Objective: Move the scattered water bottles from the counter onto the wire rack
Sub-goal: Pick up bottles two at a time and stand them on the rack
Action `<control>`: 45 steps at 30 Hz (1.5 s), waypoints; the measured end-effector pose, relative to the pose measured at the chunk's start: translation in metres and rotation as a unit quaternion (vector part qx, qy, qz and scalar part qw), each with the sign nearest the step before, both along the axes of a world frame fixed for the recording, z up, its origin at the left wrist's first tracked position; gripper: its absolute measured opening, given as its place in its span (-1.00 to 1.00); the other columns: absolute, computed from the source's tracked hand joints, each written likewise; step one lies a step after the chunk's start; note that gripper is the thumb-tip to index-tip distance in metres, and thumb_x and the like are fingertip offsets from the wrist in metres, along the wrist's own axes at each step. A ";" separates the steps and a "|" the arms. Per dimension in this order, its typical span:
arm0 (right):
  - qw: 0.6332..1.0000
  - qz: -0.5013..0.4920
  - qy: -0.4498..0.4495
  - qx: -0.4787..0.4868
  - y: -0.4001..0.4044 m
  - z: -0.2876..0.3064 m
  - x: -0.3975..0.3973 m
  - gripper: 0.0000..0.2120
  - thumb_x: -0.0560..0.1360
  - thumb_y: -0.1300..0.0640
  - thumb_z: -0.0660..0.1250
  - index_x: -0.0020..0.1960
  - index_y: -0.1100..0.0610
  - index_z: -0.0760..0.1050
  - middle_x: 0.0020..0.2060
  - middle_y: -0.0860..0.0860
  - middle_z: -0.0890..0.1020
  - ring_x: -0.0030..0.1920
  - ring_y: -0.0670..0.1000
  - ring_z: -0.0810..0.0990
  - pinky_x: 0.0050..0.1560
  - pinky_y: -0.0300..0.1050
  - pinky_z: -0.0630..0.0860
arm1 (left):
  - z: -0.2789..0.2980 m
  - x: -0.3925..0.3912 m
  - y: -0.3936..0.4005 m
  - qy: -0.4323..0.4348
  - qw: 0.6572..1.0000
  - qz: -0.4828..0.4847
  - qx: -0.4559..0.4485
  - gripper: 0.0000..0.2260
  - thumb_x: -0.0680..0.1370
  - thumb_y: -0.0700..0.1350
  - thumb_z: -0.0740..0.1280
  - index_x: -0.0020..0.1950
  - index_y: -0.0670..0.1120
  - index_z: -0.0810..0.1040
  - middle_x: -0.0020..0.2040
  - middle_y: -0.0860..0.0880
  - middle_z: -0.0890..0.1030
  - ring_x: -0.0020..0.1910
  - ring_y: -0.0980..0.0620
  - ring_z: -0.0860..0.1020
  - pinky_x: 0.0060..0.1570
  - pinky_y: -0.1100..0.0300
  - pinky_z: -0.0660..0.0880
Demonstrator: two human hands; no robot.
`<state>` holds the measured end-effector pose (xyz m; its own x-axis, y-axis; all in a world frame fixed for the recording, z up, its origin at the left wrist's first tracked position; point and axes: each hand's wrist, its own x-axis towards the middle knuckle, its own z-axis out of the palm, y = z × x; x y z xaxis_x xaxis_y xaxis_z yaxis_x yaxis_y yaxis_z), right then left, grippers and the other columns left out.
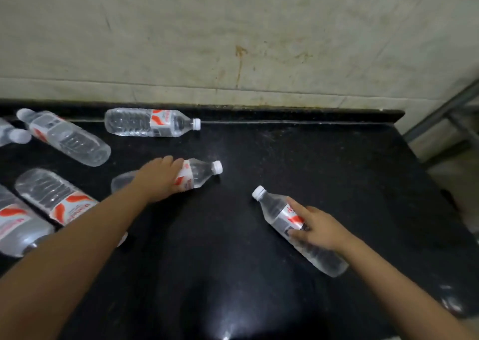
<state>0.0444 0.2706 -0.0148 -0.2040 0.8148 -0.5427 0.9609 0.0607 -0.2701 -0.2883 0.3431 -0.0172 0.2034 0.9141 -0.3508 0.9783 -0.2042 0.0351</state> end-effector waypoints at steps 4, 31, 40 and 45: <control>0.993 -0.082 0.076 0.034 0.004 -0.007 0.014 -0.46 0.58 0.08 0.17 0.49 0.08 0.04 0.43 0.09 0.29 0.40 0.03 0.29 0.28 -0.32 0.19 | -0.007 0.061 -0.027 -0.022 0.999 0.020 0.029 -0.48 0.56 0.16 0.14 0.39 -0.13 0.20 0.27 -0.16 0.36 0.17 -0.17 0.45 0.05 0.03 0.44; 0.947 -0.101 -0.024 0.305 -0.070 0.045 0.176 -0.29 0.53 -0.14 0.16 0.51 0.06 -0.12 0.31 0.12 0.32 0.22 0.10 0.43 0.03 -0.10 0.46 | 0.044 0.306 -0.096 -0.177 0.964 0.047 0.191 -0.39 0.56 0.11 0.18 0.52 0.06 -0.03 0.28 -0.14 0.34 0.12 -0.14 0.47 -0.01 0.05 0.46; 0.844 -0.181 0.083 0.499 -0.124 0.155 0.385 -0.23 0.39 -0.10 0.28 0.44 0.29 0.14 0.13 0.36 0.48 0.10 0.33 0.53 0.03 0.07 0.51 | 0.149 0.545 -0.129 -0.332 0.882 0.000 0.336 -0.40 0.53 0.05 0.27 0.51 0.02 0.09 0.25 -0.30 0.39 0.11 -0.28 0.47 -0.07 -0.04 0.48; 0.763 -0.223 0.155 0.587 -0.120 0.219 0.464 -0.21 0.42 -0.03 0.37 0.47 0.21 0.05 0.35 0.24 0.33 0.33 0.18 0.34 0.13 -0.22 0.25 | 0.198 0.628 -0.114 -0.354 0.814 -0.123 0.443 -0.45 0.42 0.12 0.17 0.35 -0.05 0.20 -0.12 -0.33 0.56 -0.34 -0.28 0.57 -0.53 0.05 0.48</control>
